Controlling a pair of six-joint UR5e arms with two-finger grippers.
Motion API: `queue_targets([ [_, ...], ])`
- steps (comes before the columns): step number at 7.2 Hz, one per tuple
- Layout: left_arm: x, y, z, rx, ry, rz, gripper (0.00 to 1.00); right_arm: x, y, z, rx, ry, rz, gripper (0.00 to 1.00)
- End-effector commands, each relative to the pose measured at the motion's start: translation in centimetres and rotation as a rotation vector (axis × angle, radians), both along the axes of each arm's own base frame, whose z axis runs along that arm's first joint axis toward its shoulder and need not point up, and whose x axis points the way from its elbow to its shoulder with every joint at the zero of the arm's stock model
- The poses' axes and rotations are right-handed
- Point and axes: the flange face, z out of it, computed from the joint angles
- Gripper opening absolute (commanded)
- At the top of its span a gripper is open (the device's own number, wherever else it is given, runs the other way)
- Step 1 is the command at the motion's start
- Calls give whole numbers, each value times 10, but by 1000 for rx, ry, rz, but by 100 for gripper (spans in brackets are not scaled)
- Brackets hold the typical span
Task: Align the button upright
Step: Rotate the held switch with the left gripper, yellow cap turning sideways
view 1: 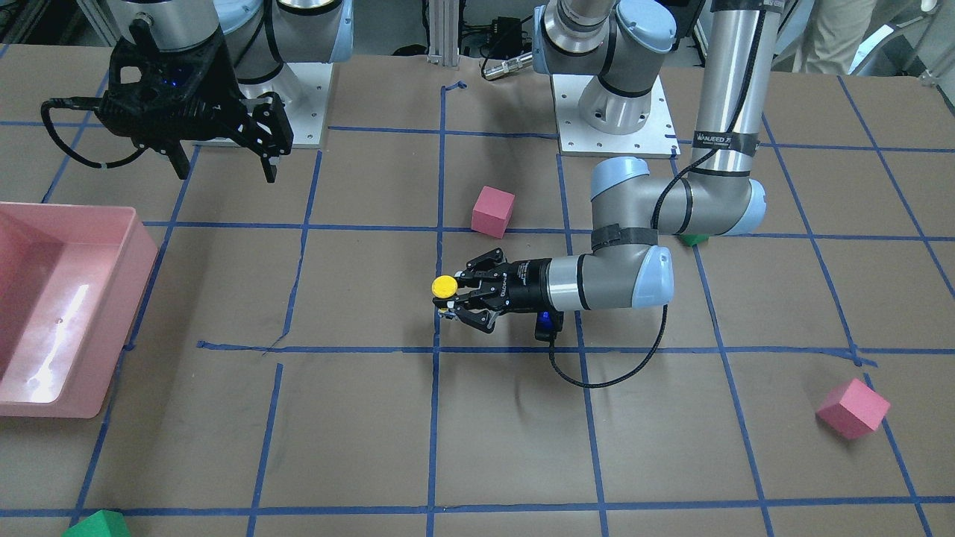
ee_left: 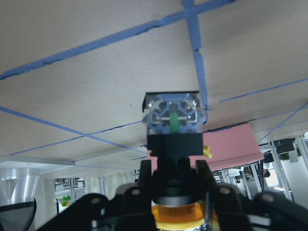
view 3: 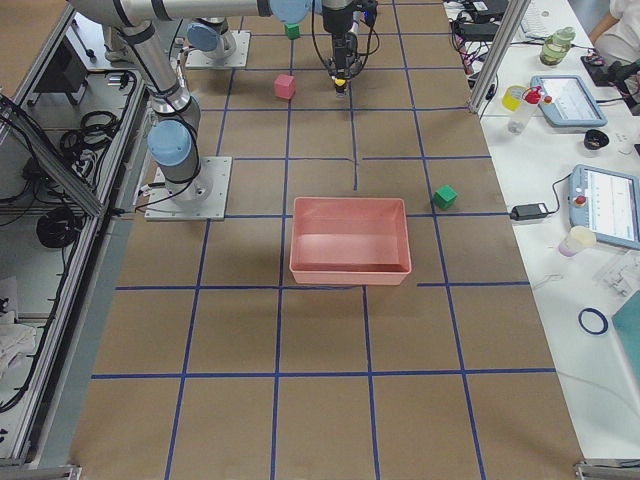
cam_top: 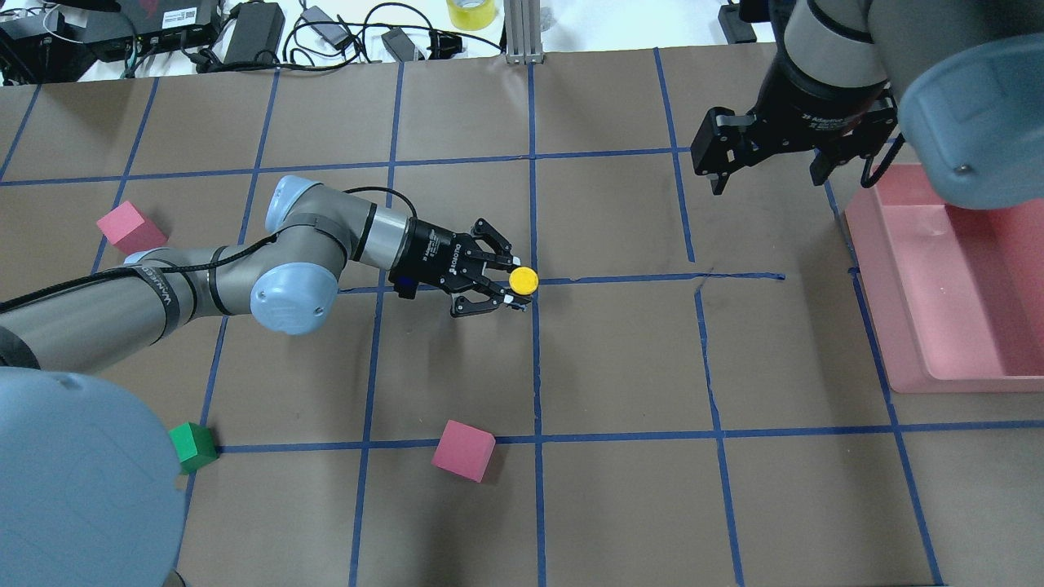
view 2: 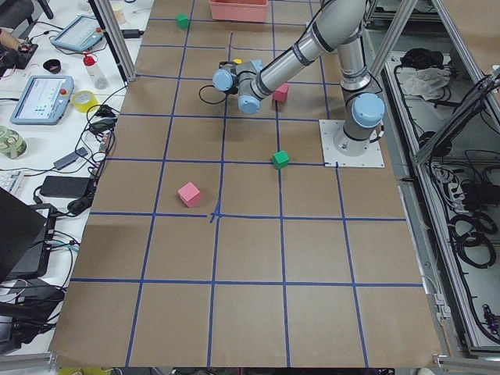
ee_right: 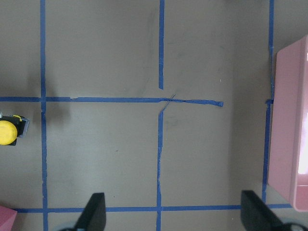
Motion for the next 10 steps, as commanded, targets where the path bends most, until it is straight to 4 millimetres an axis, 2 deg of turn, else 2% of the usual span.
queue_targets([
  [1,1,5,-20,67,3,2,0,0,0,0,0,0,0,100],
  [4,-2,0,-30,98,68,27,0,0,0,0,0,0,0,100],
  [7,-2,3,-40,114,64,23,0,0,0,0,5,0,0,100],
  [8,-1,3,-41,120,58,22,26,0,0,0,5,0,0,100],
  [9,-1,3,-41,121,56,22,42,0,0,0,5,0,0,100],
  [10,-1,3,-39,114,52,20,92,0,0,0,5,0,0,100],
])
